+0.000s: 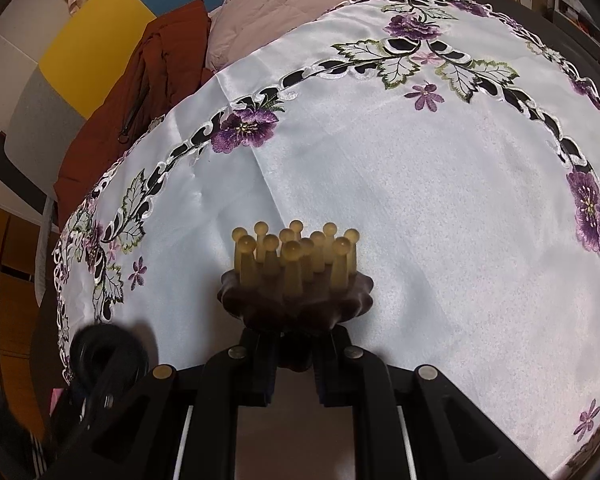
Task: Organize rigid objects
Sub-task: 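Carry the black cylindrical cup into the pink tray and open the left tool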
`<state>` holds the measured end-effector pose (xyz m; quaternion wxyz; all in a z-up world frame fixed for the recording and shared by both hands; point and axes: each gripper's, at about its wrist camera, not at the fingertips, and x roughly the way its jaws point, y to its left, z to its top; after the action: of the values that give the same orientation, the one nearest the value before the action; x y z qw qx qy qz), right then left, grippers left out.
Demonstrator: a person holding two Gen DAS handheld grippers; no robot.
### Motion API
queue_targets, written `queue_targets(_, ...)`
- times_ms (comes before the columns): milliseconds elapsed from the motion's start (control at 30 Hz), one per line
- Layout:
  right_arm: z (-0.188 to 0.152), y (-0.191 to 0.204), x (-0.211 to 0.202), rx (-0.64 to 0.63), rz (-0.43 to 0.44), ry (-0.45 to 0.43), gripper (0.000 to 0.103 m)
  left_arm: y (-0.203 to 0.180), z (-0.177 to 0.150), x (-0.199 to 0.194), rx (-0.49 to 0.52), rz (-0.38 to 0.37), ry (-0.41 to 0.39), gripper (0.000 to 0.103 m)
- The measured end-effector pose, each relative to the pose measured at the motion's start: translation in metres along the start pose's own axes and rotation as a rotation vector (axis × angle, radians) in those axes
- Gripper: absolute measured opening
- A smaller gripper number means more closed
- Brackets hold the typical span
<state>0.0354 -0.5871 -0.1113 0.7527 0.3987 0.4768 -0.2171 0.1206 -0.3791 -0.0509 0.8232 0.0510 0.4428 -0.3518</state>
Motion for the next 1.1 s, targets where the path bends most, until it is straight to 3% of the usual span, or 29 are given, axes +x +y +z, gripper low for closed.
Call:
queue_targets(267, -0.003, 0.013, 0.0, -0.092, -0.072, -0.026, 0.013, 0.013, -0.039, -0.05, -0.101, -0.088, -0.046, 0.064)
queue_targets(833, -0.006, 0.023, 0.0, -0.173, -0.124, -0.048, 0.014, 0.06, -0.118, -0.14, -0.157, -0.083, -0.123, 0.064)
queue_targets(967, -0.006, 0.022, -0.001, -0.163, -0.108, -0.051, 0.014, 0.073, -0.128, -0.156, -0.186, -0.084, -0.143, 0.064)
queue_targets(1100, -0.005, 0.019, -0.009, -0.128, -0.037, -0.062, 0.013, 0.087, -0.139, -0.186, -0.199, -0.077, -0.185, 0.064)
